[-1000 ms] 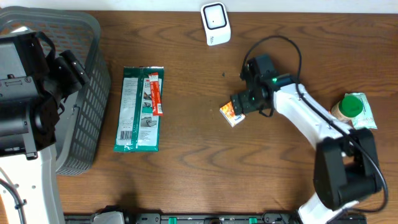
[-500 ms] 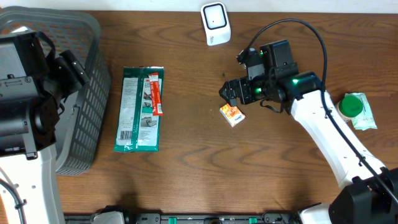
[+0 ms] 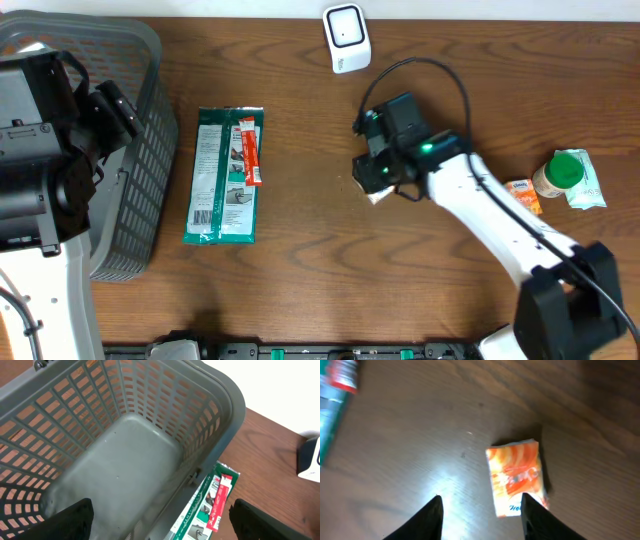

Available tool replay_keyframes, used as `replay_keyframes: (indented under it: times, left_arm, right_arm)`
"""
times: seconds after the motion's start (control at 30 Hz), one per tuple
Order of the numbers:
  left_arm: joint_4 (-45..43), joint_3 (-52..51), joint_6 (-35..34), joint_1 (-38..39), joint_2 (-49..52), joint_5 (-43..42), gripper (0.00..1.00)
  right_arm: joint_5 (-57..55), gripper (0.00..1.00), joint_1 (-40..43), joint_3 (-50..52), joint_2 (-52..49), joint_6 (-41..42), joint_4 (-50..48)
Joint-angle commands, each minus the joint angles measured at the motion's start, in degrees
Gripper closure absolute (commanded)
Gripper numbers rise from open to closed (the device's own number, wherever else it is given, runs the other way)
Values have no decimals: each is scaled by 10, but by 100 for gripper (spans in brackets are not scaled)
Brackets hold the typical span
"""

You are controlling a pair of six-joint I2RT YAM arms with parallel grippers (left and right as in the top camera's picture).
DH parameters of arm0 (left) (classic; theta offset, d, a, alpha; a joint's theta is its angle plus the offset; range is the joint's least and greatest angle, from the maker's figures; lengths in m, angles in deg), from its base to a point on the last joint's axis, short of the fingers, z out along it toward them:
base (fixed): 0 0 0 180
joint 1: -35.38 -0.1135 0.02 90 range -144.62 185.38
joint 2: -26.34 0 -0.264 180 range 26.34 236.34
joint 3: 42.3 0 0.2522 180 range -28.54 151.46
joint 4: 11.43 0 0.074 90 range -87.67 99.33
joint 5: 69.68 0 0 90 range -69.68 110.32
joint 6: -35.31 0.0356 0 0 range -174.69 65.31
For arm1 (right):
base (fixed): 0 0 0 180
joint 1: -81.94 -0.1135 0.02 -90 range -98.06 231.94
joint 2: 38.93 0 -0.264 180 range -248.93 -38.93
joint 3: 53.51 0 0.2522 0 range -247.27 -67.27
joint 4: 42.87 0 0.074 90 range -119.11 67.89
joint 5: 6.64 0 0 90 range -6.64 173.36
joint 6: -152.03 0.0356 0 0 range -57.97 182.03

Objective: Scan the item barcode

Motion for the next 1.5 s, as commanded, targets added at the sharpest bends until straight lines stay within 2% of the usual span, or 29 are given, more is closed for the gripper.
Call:
replay_keyframes:
  times: [0.0,0.13,0.43,1.0,1.07,1.13,1.47]
  left_arm:
    - [0,3,-1,-2,0,5,12]
    - [0,3,-1,-2,0,5,12]
    - [0,3,-1,-2,0,5,12]
    - [0,3,-1,-2,0,5,12]
    - [0,3,-1,-2,0,5,12]
    - [0,3,-1,-2,0,5,12]
    - [0,3,-1,-2,0,5,12]
  right_arm:
    - [-114,58,-38,13,-32,-1,-16]
    - [-162,57,-67,13,-80,-2,-39]
    - [-161,50,-75,13,-148,-1,-55]
    - [-138,42,-75,1,-125,-1,-65]
    - [-138,34,-75,0,-115,-1,-65]
    - [-138,1,-75,-1,-103,-1,-65]
    - [-133,1,-75,0,-83,-1,-73]
